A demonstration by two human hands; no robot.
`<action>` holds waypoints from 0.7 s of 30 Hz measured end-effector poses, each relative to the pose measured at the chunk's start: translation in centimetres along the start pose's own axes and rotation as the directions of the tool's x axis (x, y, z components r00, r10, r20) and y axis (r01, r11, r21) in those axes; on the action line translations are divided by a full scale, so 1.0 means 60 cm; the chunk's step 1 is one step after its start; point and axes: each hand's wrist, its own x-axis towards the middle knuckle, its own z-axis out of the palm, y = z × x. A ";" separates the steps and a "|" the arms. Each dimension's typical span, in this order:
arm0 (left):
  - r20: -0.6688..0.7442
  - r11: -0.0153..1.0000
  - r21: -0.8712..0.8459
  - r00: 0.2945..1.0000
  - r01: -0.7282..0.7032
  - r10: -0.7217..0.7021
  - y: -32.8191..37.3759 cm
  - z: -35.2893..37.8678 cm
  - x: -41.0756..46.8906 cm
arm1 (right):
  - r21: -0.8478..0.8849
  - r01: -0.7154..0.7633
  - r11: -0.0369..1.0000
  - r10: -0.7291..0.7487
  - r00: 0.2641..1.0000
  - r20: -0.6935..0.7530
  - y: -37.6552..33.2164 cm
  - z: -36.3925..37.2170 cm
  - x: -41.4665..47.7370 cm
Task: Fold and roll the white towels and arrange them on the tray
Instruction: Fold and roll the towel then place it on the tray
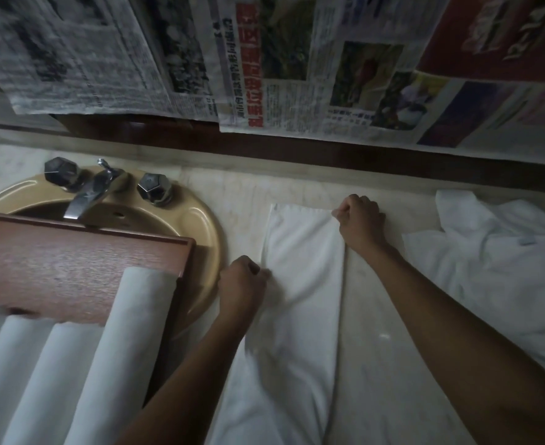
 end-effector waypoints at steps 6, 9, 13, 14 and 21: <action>-0.017 1.000 0.009 1.000 0.000 0.000 0.007 -0.001 -0.003 | -0.074 0.497 0.864 -0.502 0.862 -0.066 -0.065 0.047 -0.072; -0.005 0.999 -0.043 1.000 -0.007 0.006 0.005 -0.008 -0.011 | -0.134 0.564 0.815 -0.535 0.821 0.200 -0.069 0.088 -0.092; 0.168 0.934 -0.323 0.980 0.153 -0.103 -0.007 -0.008 -0.037 | -0.187 0.528 0.829 -0.505 0.849 0.155 -0.057 0.091 -0.065; 0.201 0.904 -0.377 0.971 0.200 -0.131 -0.009 -0.006 -0.045 | -0.193 0.527 0.828 -0.506 0.849 0.152 -0.057 0.090 -0.059; 0.036 0.962 -0.231 0.989 0.146 -0.141 -0.023 -0.008 -0.054 | -0.206 0.535 0.820 -0.518 0.845 0.133 -0.053 0.094 -0.054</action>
